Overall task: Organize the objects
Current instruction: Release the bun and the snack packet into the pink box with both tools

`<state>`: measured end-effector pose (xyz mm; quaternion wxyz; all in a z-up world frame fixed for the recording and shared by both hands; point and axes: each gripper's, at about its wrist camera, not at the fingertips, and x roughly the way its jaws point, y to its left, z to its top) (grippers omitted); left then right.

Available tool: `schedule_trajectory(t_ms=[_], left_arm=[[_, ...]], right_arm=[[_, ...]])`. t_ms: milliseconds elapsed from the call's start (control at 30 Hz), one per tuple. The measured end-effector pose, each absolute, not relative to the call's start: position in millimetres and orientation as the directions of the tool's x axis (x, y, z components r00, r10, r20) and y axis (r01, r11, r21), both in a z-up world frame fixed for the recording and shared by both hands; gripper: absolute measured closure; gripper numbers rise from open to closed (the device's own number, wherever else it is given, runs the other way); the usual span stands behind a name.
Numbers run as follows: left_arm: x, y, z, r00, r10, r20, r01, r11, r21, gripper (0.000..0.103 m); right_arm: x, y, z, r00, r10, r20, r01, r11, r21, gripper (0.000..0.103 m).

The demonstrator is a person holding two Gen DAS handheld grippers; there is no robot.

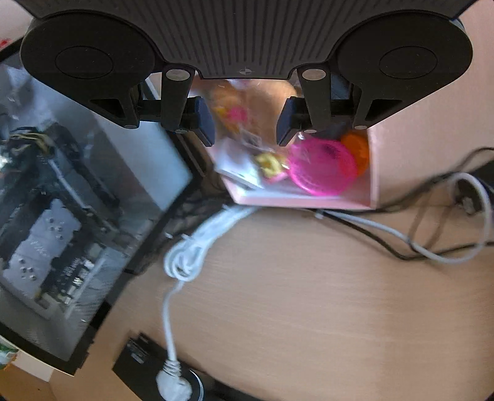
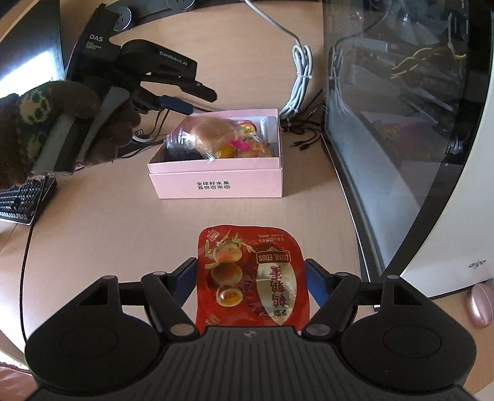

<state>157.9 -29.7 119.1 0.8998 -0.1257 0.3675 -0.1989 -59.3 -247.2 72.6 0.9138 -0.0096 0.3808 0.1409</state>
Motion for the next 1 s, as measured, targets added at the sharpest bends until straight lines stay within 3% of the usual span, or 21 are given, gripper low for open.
schedule_trajectory(t_ms=[167, 333, 567, 733, 800, 833, 1000], left_arm=[[127.4, 0.2, 118.3, 0.707, -0.408, -0.577, 0.156, 0.887, -0.435, 0.055], [63.3, 31.3, 90.1, 0.665, -0.39, -0.637, 0.067, 0.881, -0.469, 0.055], [-32.4, 63.4, 48.2, 0.636, -0.345, -0.69, -0.102, 0.849, -0.518, 0.055], [-68.1, 74.7, 56.5, 0.656, -0.303, -0.692, -0.091, 0.878, -0.471, 0.055], [-76.8, 78.4, 64.0, 0.673, -0.285, -0.683, -0.075, 0.892, -0.446, 0.055], [-81.2, 81.9, 66.6, 0.68, -0.276, -0.679, -0.075, 0.896, -0.439, 0.055], [-93.1, 99.5, 61.6, 0.668, -0.255, -0.699, -0.096, 0.902, -0.42, 0.055]], right_arm=[[-45.9, -245.3, 73.4, 0.661, 0.273, -0.699, -0.299, 0.95, 0.089, 0.03], [-14.7, -231.0, 87.6, 0.681, 0.28, -0.676, -0.328, 0.943, 0.06, 0.03], [67.9, -197.1, 146.0, 0.766, 0.3, -0.569, -0.318, 0.945, 0.072, 0.03], [140.1, -171.9, 188.4, 0.791, 0.347, -0.503, -0.301, 0.938, 0.174, 0.03], [165.0, -160.7, 193.3, 0.787, 0.355, -0.505, -0.295, 0.935, 0.199, 0.02], [176.4, -155.9, 193.3, 0.78, 0.354, -0.516, -0.285, 0.935, 0.211, 0.009], [170.7, -153.9, 184.3, 0.79, 0.351, -0.503, -0.281, 0.936, 0.212, 0.007]])
